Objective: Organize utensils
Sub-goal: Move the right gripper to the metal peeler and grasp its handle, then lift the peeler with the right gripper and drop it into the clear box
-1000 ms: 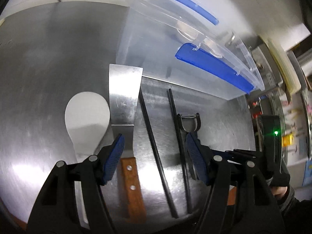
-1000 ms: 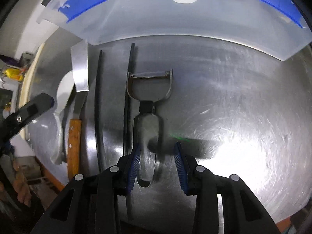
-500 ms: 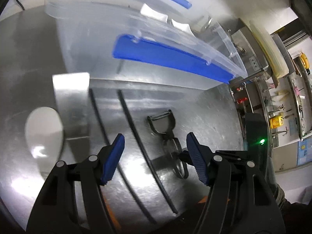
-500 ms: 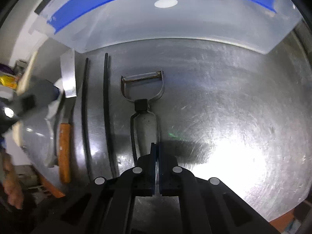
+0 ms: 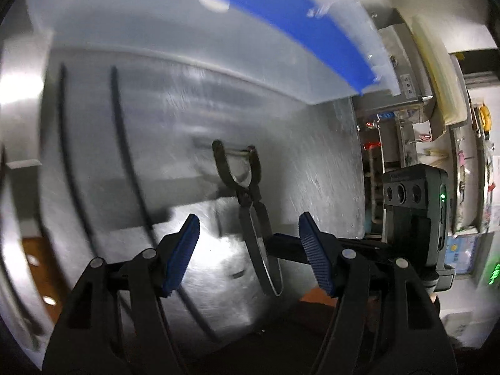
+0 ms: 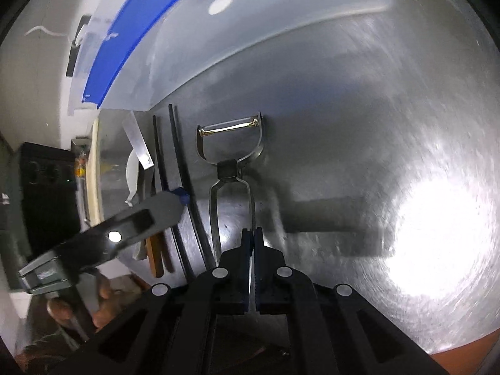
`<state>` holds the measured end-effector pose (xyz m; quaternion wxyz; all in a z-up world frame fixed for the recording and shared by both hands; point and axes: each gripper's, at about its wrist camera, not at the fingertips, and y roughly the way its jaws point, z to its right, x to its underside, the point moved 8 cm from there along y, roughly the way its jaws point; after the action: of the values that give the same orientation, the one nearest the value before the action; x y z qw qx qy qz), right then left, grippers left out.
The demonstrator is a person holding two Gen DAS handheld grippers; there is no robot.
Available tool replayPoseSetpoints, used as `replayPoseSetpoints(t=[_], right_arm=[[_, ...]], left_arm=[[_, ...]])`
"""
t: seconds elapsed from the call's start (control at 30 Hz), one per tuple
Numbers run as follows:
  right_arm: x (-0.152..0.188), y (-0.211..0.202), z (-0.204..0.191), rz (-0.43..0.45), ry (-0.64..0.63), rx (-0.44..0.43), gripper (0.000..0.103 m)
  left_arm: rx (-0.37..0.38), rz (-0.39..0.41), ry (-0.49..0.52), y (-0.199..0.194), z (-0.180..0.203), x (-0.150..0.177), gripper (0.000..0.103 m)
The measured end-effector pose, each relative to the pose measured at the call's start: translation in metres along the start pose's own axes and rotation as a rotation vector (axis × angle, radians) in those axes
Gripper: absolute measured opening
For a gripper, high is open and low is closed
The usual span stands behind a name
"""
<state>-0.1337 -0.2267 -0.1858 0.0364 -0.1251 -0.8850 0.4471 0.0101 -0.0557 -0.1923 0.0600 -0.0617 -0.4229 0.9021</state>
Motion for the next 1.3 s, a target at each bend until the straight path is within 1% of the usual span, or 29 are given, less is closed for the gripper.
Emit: replayPoseSetpoints(t=[0.1,0.23,0.27,0.3,0.33,0.37,0.4,0.43,0.47,0.53,0.63,0.77,0.83,0.87,0.93,0.97,1.0,1.17,1.27,1.3], right_arm=[[0.004,-0.005,0.004,-0.005,0.021,-0.039,0.003],[0.009,-0.009,0.005,-0.003,0.023,-0.049,0.003],[0.010,-0.008,0.004,-0.005,0.022,-0.048,0.003],[0.012,-0.009,0.005,-0.006,0.021,-0.047,0.003],[0.008,-0.001,0.000,-0.007,0.021,-0.045,0.004],[0.007,0.000,-0.001,-0.008,0.020,-0.043,0.004],[0.008,0.000,-0.001,-0.007,0.022,-0.041,0.003],[0.008,-0.001,-0.001,-0.004,0.023,-0.039,0.003],[0.006,0.001,-0.003,-0.004,0.024,-0.040,0.002],[0.006,-0.001,-0.001,0.001,0.026,-0.038,0.001],[0.005,-0.002,-0.001,0.001,0.017,-0.027,0.001],[0.004,0.004,0.003,0.002,0.019,0.043,0.002],[0.003,0.004,0.004,0.018,-0.001,0.100,0.002],[0.003,0.004,0.002,0.019,-0.021,0.119,0.004],[0.001,0.005,0.000,0.025,-0.042,0.134,0.018],[0.001,0.005,-0.002,0.036,-0.062,0.149,0.030],[0.001,0.005,-0.008,0.039,-0.099,0.157,0.039],[0.007,0.011,-0.023,0.025,-0.186,0.165,0.039],[0.010,0.016,-0.036,0.029,-0.274,0.196,0.039],[0.011,0.019,-0.040,0.027,-0.303,0.204,0.036]], left_arm=[[0.037,-0.041,-0.041,0.013,0.001,0.006,0.062],[0.047,-0.061,-0.049,0.022,0.004,0.010,0.062],[0.050,-0.061,-0.050,0.024,0.005,0.010,0.060],[0.056,-0.059,-0.056,0.025,0.006,0.009,0.056],[0.057,-0.062,-0.060,0.026,0.006,0.008,0.041],[0.057,-0.070,-0.064,0.028,0.005,0.008,0.032],[0.051,-0.075,-0.077,0.031,0.004,0.008,0.028],[0.049,-0.078,-0.087,0.032,0.001,0.008,0.019],[0.054,-0.081,-0.096,0.033,0.000,0.008,0.014],[0.077,-0.079,-0.108,0.033,-0.001,0.007,0.010],[0.086,-0.079,-0.094,0.033,0.003,0.007,0.010],[0.087,-0.094,-0.101,0.037,0.004,0.007,0.010],[0.089,-0.096,-0.100,0.038,0.003,0.007,0.010],[0.089,-0.096,-0.099,0.036,0.003,0.007,0.010],[0.087,-0.096,-0.098,0.036,0.002,0.006,0.010],[0.088,-0.097,-0.097,0.037,0.002,0.006,0.010],[0.091,-0.096,-0.096,0.036,0.003,0.006,0.010],[0.100,-0.092,-0.086,0.033,0.002,0.006,0.010],[0.102,-0.093,-0.082,0.033,0.003,0.006,0.010],[0.103,-0.094,-0.078,0.033,0.003,0.006,0.010]])
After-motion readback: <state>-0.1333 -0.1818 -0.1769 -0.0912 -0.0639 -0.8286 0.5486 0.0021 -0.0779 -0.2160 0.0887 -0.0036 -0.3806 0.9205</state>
